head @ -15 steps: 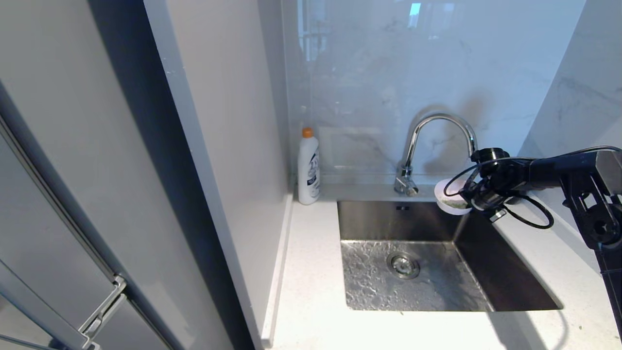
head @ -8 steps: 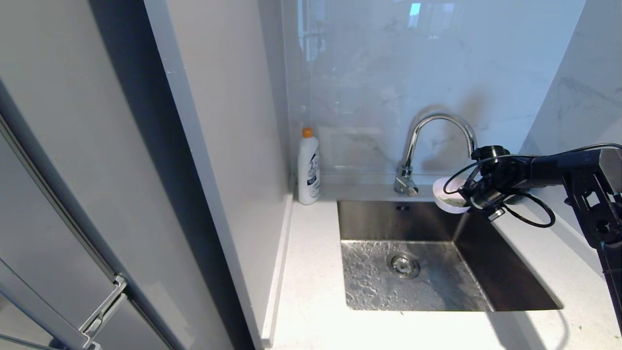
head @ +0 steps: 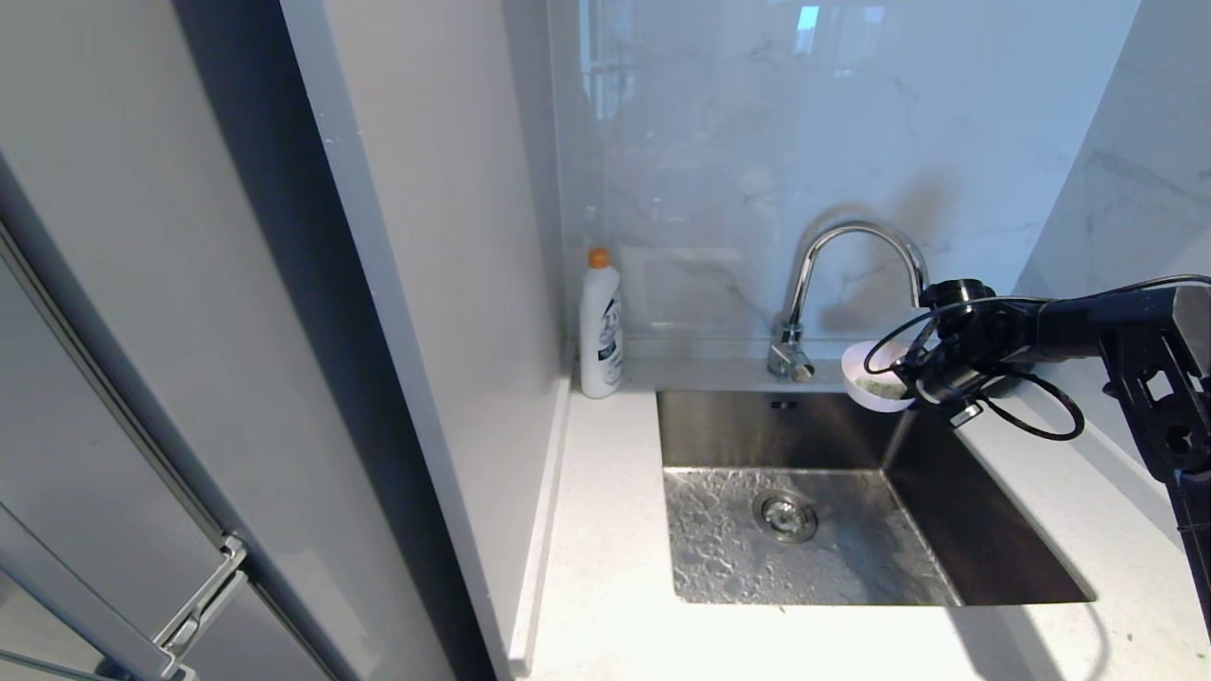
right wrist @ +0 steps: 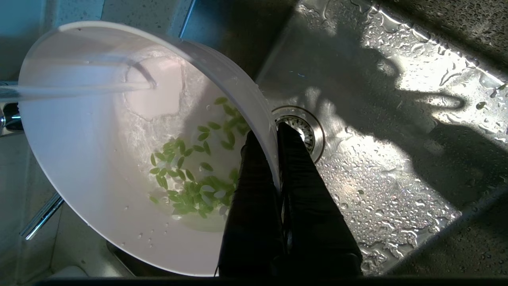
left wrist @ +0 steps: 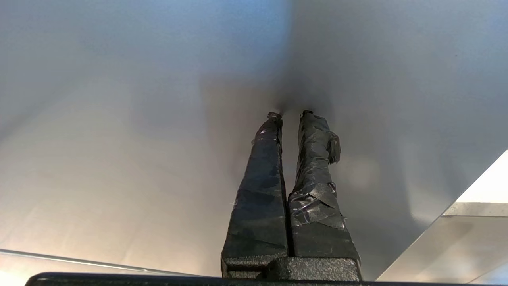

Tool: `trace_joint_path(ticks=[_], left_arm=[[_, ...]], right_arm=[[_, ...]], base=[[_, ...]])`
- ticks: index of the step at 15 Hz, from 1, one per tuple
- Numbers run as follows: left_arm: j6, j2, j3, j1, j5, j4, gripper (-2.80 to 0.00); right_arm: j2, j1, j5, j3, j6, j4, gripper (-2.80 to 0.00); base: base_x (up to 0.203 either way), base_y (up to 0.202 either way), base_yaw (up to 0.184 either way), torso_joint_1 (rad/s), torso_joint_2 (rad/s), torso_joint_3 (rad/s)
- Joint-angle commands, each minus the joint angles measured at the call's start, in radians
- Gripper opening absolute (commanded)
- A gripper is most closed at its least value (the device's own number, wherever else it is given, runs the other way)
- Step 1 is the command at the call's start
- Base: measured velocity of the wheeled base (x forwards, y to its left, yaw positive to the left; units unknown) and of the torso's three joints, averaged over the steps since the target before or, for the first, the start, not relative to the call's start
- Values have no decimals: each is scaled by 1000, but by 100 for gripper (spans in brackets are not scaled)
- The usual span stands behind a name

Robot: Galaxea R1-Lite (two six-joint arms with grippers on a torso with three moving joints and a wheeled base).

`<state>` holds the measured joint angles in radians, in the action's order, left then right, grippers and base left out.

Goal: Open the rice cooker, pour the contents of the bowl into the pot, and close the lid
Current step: Fill a bowl with water from the tap

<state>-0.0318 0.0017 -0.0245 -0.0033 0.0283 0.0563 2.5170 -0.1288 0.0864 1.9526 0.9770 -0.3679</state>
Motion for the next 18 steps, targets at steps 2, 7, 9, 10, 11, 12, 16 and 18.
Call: trace_joint_path(ticks=[2, 7, 9, 10, 11, 12, 16, 18], left_arm=[[0, 0, 0, 0, 1, 0, -280], [0, 0, 0, -1, 1, 0, -280], [0, 0, 0, 0, -1, 0, -280], [0, 0, 0, 0, 0, 0, -280], [0, 0, 0, 0, -1, 0, -280], [0, 0, 0, 0, 0, 0, -280], [0, 0, 0, 0, -1, 0, -280], [0, 0, 0, 0, 1, 0, -280]], right_arm=[[0, 0, 1, 0, 5, -1, -280], [0, 0, 1, 0, 5, -3, -280], [0, 0, 1, 0, 5, 0, -280], [0, 0, 1, 0, 5, 0, -280], [0, 0, 1, 0, 5, 0, -280], [0, 0, 1, 0, 5, 0, -280], [2, 0, 1, 0, 5, 0, -280], [8, 0, 1, 2, 5, 0, -280]], base=[[0, 0, 0, 0, 0, 0], [0, 0, 0, 0, 0, 0], [0, 0, 0, 0, 0, 0], [0, 0, 0, 0, 0, 0], [0, 0, 0, 0, 0, 0], [0, 0, 0, 0, 0, 0], [0, 0, 0, 0, 0, 0], [0, 0, 0, 0, 0, 0]])
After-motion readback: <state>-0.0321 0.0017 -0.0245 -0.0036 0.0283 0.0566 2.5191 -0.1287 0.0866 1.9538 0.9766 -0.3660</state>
